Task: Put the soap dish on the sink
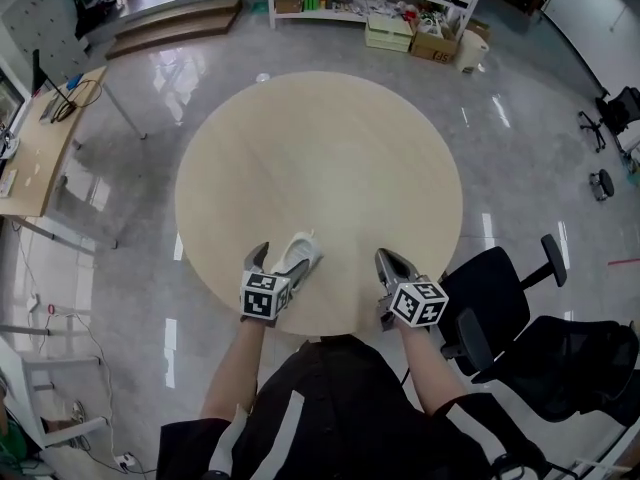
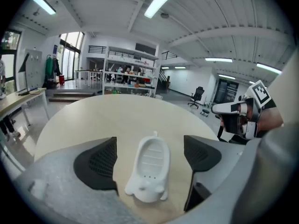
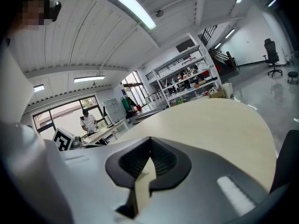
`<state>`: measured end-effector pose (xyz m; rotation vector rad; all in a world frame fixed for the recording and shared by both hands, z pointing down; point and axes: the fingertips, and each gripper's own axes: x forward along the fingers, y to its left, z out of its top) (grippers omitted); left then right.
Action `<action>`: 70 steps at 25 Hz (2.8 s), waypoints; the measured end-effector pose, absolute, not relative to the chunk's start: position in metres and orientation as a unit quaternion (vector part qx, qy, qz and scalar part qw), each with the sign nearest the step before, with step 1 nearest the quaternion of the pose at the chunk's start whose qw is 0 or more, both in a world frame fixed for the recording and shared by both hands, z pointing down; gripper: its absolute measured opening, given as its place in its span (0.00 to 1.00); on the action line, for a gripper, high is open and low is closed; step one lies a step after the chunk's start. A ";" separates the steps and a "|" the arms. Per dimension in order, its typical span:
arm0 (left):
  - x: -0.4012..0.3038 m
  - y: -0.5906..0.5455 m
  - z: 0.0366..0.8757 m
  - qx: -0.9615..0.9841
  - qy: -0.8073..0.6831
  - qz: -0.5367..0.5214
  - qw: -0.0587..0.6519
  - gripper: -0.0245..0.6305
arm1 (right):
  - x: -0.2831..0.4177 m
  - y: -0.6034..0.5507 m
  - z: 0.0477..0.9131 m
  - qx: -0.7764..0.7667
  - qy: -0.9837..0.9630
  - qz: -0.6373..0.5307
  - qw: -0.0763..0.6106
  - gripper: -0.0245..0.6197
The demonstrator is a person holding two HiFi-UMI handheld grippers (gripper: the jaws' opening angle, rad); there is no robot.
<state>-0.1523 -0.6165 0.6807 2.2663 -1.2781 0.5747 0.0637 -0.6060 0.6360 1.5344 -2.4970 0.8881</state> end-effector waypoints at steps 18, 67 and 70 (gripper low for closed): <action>-0.203 -0.529 0.594 0.843 -0.512 0.013 0.168 0.04 | 0.041 -0.505 0.600 0.512 -0.827 0.234 0.007 0.05; -0.115 -0.447 0.479 0.847 -0.523 -0.083 0.044 0.04 | 0.141 -0.453 0.501 0.447 -0.883 0.122 -0.079 0.05; -0.119 -0.448 0.483 0.844 -0.528 -0.080 0.050 0.04 | 0.141 -0.453 0.500 0.445 -0.883 0.122 -0.081 0.05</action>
